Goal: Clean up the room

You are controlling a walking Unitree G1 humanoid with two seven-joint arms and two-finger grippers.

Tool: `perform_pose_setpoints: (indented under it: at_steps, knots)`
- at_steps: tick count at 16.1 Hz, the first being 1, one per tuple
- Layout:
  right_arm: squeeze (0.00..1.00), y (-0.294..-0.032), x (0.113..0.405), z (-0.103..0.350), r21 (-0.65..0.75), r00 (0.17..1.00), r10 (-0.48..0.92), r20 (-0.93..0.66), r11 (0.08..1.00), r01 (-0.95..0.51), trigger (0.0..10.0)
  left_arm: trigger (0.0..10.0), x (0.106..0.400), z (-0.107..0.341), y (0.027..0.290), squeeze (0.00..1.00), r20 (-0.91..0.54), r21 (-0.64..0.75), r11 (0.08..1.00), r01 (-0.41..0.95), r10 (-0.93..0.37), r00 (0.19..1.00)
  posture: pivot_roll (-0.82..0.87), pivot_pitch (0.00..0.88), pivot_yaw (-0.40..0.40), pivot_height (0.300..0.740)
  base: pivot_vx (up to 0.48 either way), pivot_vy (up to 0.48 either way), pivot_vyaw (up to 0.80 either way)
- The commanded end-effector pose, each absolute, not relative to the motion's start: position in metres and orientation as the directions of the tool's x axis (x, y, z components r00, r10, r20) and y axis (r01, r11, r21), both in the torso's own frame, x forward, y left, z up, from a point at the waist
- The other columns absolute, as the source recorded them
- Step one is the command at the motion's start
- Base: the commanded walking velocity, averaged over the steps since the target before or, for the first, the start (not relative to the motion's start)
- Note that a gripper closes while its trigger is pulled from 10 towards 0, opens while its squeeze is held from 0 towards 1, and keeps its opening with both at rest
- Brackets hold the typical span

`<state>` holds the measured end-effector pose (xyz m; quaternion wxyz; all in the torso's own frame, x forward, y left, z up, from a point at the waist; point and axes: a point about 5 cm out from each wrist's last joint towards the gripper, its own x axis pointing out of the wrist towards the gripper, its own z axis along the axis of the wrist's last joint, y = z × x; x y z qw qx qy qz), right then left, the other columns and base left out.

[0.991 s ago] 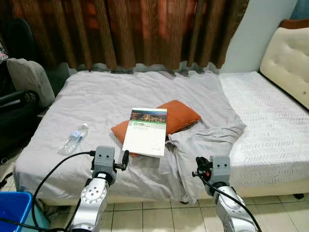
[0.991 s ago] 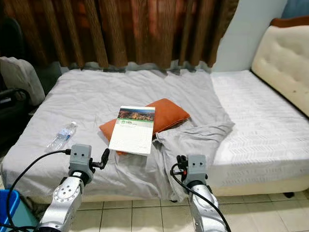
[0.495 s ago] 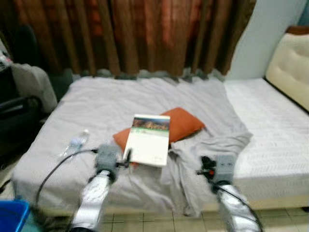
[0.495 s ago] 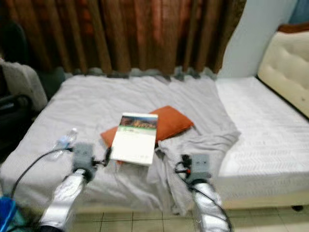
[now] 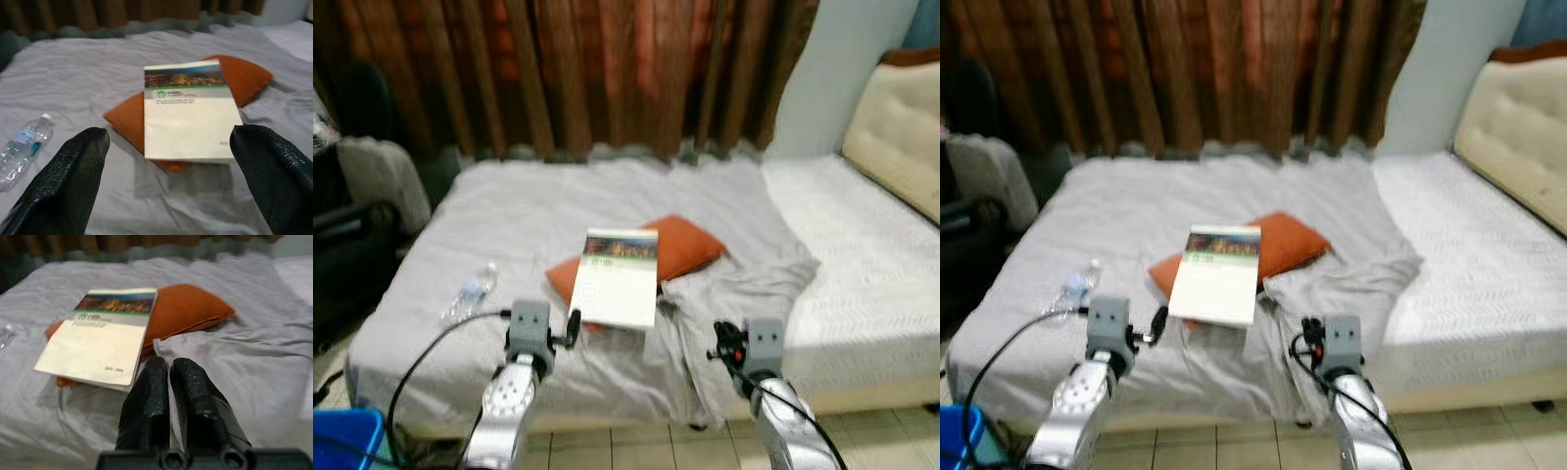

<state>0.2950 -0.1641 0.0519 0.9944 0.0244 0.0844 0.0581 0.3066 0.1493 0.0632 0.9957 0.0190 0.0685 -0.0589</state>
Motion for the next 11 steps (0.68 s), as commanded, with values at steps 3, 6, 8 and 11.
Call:
perform_pose_setpoints:
  at_steps: [3, 6, 8, 11]
  knots:
    - [0.0, -0.1601, 0.2986, 0.0565, 0.076, 0.981, 0.131, -0.144, 0.99, -0.121, 10.0, 10.0, 0.3112, 0.0687, 0.1544, 0.0, -0.13, 0.054, 0.992, 0.117, -0.109, 0.985, -0.02, 0.0, -0.019, 0.74, 0.0, 0.48, 0.0]
    - [0.0, -0.1593, 0.2993, 0.0575, 0.071, 0.981, 0.138, -0.139, 0.989, -0.129, 10.0, 10.0, 0.3117, 0.0687, 0.1543, 0.0, -0.129, 0.056, 0.992, 0.117, -0.109, 0.986, -0.01, 0.0, -0.018, 0.74, 0.0, 0.48, 0.0]
    - [0.0, -0.1549, 0.2988, 0.0591, 0.064, 0.974, 0.185, -0.134, 0.982, -0.177, 10.0, 10.0, 0.3122, 0.0703, 0.1545, 0.0, -0.117, 0.083, 0.99, 0.112, -0.101, 0.988, -0.01, 0.0, -0.018, 0.74, 0.0, 0.48, 0.0]
    - [0.0, -0.1527, 0.2983, 0.0592, 0.073, 0.971, 0.201, -0.131, 0.978, -0.193, 10.0, 10.0, 0.3125, 0.0706, 0.1534, 0.0, -0.116, 0.107, 0.988, 0.11, -0.098, 0.988, -0.01, 0.0, -0.018, 0.74, 0.0, 0.16, 0.0]
